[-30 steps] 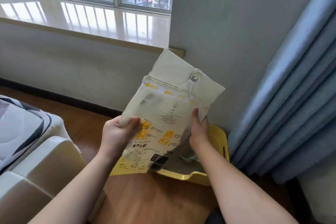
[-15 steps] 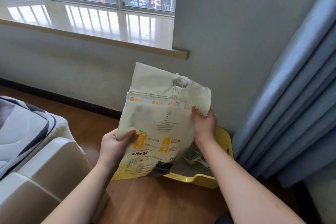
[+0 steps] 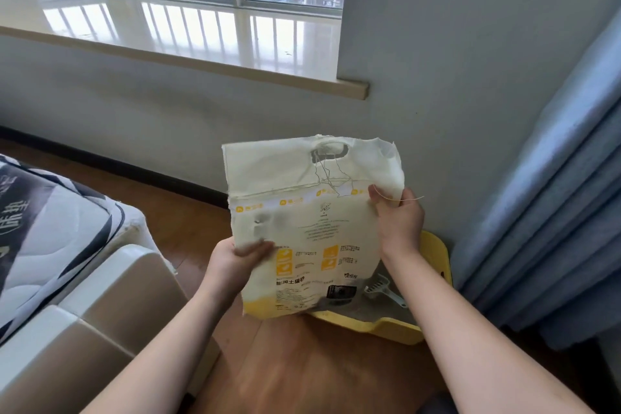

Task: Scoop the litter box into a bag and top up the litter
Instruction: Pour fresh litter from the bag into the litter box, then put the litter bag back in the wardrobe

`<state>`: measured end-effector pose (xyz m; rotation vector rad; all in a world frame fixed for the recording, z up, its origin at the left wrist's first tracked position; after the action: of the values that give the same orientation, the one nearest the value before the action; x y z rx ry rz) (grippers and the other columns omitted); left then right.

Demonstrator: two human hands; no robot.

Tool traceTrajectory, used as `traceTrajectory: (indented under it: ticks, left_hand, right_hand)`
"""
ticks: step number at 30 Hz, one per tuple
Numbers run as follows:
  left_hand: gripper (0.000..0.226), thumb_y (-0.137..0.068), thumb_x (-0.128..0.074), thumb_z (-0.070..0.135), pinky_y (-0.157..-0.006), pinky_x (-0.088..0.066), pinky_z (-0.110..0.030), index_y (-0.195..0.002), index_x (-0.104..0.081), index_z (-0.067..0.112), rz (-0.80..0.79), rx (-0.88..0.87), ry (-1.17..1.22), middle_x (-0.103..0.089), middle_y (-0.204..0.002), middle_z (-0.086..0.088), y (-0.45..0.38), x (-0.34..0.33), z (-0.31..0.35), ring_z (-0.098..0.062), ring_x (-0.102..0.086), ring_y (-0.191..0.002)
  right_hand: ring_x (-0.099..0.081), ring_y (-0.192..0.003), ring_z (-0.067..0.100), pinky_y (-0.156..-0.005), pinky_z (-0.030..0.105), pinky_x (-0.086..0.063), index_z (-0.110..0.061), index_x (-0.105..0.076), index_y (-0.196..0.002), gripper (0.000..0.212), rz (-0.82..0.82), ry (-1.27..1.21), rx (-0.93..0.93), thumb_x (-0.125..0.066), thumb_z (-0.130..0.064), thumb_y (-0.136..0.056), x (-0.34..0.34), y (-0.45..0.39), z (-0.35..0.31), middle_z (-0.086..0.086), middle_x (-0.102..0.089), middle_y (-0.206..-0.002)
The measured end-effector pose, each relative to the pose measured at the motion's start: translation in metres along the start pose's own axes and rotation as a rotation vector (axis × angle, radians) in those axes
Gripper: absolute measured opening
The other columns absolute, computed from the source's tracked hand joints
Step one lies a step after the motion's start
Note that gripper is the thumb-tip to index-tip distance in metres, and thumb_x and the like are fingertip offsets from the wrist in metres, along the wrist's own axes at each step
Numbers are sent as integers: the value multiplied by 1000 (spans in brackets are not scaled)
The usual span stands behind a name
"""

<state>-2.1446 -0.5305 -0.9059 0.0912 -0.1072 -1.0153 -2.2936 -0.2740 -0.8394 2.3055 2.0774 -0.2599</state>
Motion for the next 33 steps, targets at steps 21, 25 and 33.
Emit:
traceTrajectory:
  ticks: [21, 25, 33]
  left_hand:
    - [26, -76, -83, 30, -76, -53, -26, -99, -73, 24, -317, 167, -240, -74, -95, 1, 71, 15, 178, -14, -69, -91]
    - [36, -76, -81, 39, -82, -56, -26, -109, -68, 33, -492, 151, -584, -72, -99, 10, 100, 13, 274, -3, -67, -91]
    - [27, -77, -74, 44, -77, -53, -34, -94, -62, 27, -458, 81, -1096, -69, -92, 9, 161, 9, 433, -16, -63, -89]
  right_hand:
    - [-68, -86, 26, -76, 45, -56, -24, -65, -80, 9, 4, 316, -331, -74, -23, -82, 33, 54, -84, -5, -71, -82]
    - [-68, -85, 26, -75, 46, -57, -24, -66, -81, 9, -87, 351, -388, -75, -20, -81, 27, 66, -165, -2, -72, -84]
    - [-69, -85, 32, -73, 50, -57, -17, -70, -82, 10, -207, 299, -460, -78, -16, -78, 0, 105, -340, 2, -73, -78]
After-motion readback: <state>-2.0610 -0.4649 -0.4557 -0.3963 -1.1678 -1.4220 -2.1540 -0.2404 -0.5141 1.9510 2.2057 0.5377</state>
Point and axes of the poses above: each hand's wrist, its own y-axis away from the middle knuckle, its own x-axis out of the back of the hand, z = x × y, the point moved 7 cm from there along -y, towards the middle knuckle
